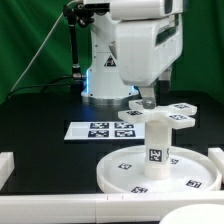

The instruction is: Assemble round table

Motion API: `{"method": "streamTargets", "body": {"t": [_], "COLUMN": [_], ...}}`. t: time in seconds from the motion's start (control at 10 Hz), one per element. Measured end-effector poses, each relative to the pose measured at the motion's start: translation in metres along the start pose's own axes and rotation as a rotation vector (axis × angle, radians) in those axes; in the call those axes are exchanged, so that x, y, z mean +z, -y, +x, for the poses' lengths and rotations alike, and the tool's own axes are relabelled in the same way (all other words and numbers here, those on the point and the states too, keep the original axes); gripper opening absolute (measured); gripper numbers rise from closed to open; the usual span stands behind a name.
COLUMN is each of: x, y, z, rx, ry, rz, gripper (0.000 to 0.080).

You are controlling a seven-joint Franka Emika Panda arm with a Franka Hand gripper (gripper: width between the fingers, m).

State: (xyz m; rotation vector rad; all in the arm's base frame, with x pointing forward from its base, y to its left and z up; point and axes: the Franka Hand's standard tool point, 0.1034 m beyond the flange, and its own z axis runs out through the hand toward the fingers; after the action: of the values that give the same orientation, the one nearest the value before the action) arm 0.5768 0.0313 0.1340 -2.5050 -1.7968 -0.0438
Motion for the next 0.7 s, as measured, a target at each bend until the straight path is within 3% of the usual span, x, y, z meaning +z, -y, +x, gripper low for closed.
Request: {"method": "streamTargets", "body": {"t": [0.2,0.7], "x": [0.006,0.014], "y": [0.006,0.008], "z": [-0.001,-0.003], "rx": [-0.024,0.038], "ry": [-0.003,0.002], "rz": [-0.021,-0.008], "gripper": [0.0649,0.0649]}}
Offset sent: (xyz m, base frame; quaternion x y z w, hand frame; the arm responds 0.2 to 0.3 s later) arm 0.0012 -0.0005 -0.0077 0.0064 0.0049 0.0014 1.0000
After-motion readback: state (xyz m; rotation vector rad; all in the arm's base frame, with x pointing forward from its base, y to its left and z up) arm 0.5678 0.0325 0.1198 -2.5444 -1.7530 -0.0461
